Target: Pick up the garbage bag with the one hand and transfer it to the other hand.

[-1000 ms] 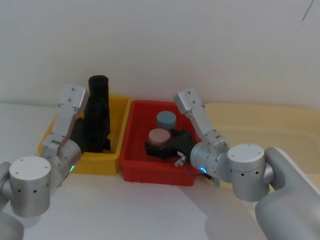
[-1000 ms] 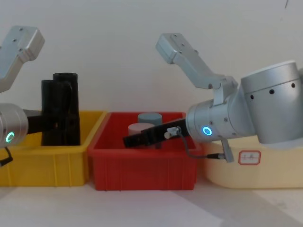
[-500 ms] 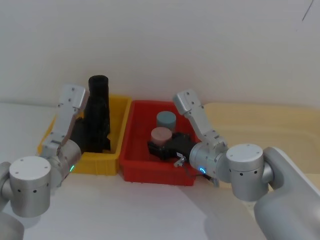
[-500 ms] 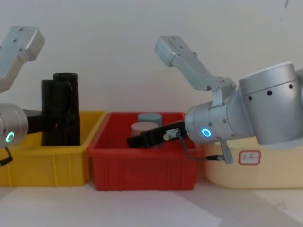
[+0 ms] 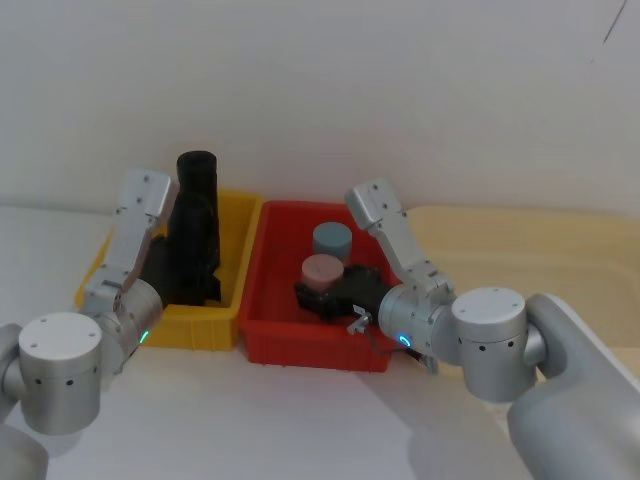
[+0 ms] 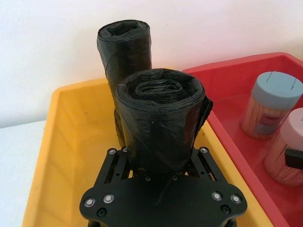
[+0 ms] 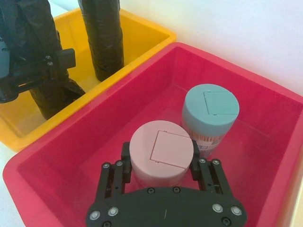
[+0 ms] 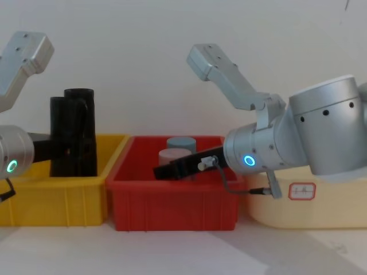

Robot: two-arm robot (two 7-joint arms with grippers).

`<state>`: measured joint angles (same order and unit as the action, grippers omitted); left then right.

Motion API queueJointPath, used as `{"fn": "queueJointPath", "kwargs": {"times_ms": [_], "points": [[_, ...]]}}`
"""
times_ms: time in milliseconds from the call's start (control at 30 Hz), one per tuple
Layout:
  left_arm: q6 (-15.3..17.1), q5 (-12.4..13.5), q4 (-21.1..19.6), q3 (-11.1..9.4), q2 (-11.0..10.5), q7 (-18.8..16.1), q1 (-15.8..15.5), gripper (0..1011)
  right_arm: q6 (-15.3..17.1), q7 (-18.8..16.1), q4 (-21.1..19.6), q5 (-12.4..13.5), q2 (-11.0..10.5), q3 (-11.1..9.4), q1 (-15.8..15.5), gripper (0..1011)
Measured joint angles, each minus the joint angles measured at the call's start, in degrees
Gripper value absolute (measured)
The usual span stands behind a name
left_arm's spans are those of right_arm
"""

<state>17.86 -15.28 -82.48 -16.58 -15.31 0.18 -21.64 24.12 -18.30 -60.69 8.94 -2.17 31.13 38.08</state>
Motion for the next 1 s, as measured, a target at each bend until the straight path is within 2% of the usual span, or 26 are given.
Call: {"fn": "queueJointPath", "kwargs": {"times_ms": [667, 833, 1000], "points": [[0.0, 0.0, 0.0, 0.0, 0.0, 0.0, 0.0, 448, 0.2, 0.0, 0.0, 0.0, 0.0, 0.0, 0.0, 666], [0.0, 0.0, 0.0, 0.0, 0.0, 0.0, 0.0, 448, 0.5, -0.1, -0.7, -0.2, -0.1, 0.0, 0.0, 666], [0.0, 0.0, 0.0, 0.0, 0.0, 0.0, 0.0, 448, 0.5, 0.0, -3.1, -0.3, -0.3, -0.4, -0.4, 666]]}}
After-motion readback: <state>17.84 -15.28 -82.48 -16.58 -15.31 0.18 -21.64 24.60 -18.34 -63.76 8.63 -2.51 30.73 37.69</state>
